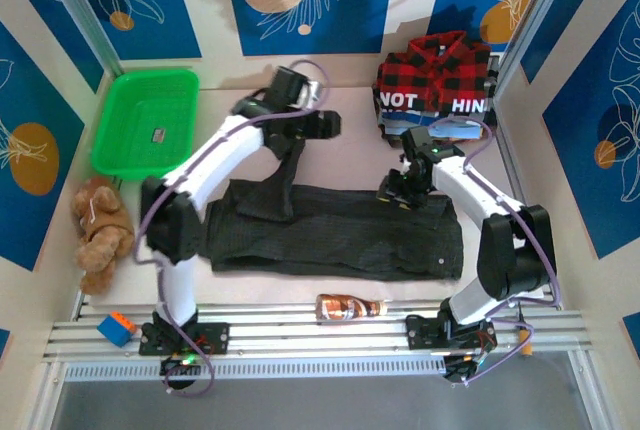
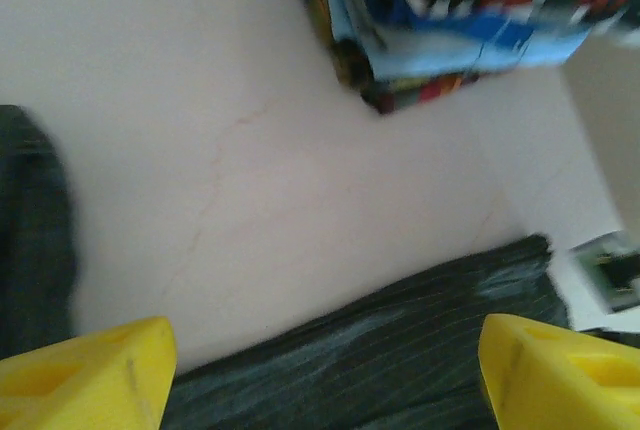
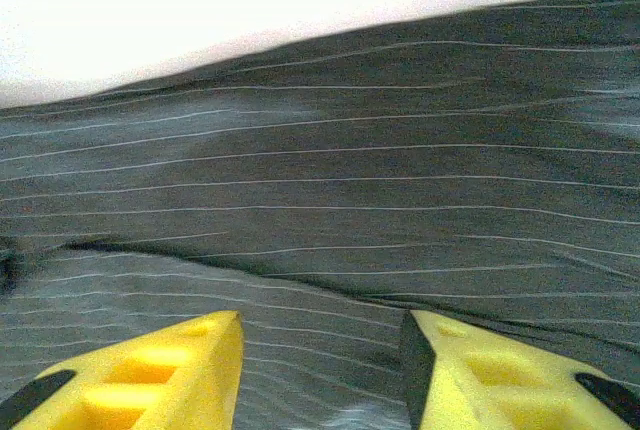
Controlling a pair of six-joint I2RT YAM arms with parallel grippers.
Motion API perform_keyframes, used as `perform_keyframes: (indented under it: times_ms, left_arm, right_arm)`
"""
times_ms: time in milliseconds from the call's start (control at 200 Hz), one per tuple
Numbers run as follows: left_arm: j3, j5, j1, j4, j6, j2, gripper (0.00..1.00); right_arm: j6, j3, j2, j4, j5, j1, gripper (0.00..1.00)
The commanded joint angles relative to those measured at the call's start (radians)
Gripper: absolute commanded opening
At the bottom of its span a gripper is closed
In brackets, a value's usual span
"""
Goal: Fold and stack the long sleeve shirts
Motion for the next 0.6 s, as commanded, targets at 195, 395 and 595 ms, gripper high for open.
perform_keyframes:
  times_ms: [195,395,595]
  left_arm:
    - [-0.553,-0.029,0.232,-0.05,-0.113,-0.39,0.77]
    - [-0.815,0.075,0.233,0.111,-0.179,-0.426,0.6]
    - [-0.974,0.05,0.232,0.197,-0.2,-0.423,0.53]
  right_arm:
    - [0.048,0.45,0.299,0.08,-0.066,0.262,0.51]
    - [0.033,0.837,0.598,-0.004,0.004,0.345,0.51]
    - [0.078,1.124,0.832,-0.141,0.096,0.376,0.47]
